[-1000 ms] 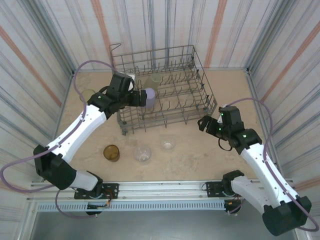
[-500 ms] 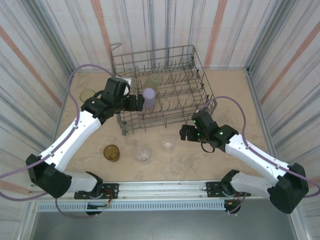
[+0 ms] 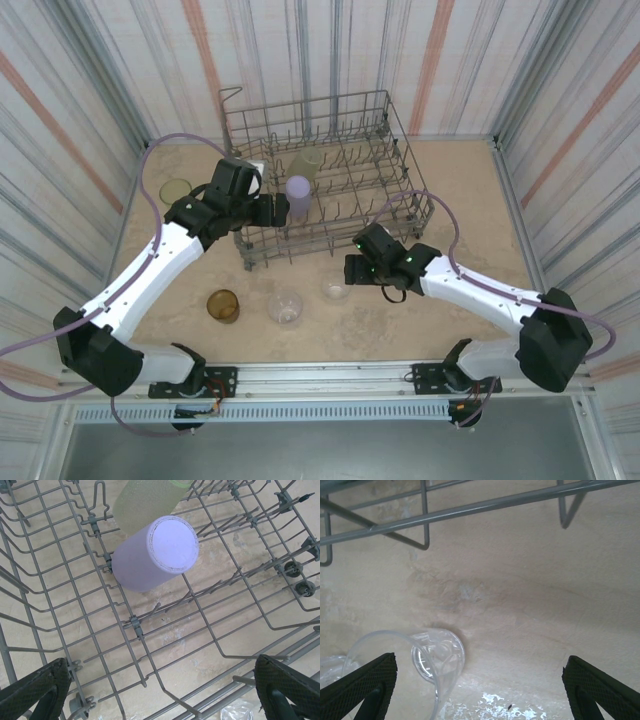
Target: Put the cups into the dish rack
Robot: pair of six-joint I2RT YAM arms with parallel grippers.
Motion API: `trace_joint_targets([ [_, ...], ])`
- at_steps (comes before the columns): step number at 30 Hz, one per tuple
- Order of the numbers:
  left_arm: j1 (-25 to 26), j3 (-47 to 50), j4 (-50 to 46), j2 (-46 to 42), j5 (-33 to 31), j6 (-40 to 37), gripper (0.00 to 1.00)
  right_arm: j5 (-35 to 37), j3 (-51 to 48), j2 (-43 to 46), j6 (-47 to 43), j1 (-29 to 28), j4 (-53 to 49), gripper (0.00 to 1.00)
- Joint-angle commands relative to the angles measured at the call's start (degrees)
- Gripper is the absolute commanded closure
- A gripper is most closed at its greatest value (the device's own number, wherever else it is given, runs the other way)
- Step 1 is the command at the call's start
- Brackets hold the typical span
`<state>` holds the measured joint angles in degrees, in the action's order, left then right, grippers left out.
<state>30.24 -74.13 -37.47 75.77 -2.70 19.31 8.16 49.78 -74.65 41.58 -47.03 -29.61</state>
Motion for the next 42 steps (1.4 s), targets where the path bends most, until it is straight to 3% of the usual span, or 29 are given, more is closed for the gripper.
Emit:
trace_joint_targets([
  [1,-0.08,-0.24,-0.95,-1.93,0.62,-0.87,0.01,1.94,1.81,-1.52,1.04,-1.3,0.63,0.13],
  [28,-0.95,1.34,-1.38,-3.34,0.74,-1.26,0.01,-0.93,2.16,-8.39,1.29,-2.97,4.08,0.59],
  [39,-0.97,1.0,-1.48,-3.48,0.82,-1.21,0.01,-2.18,2.94,-7.96,-0.1,-2.99,4.53,1.0],
  [42,-0.96,1.0,-1.55,-3.51,0.64,-1.19,0.01,-2.42,2.87,-6.84,-0.66,-3.03,4.15,1.0],
])
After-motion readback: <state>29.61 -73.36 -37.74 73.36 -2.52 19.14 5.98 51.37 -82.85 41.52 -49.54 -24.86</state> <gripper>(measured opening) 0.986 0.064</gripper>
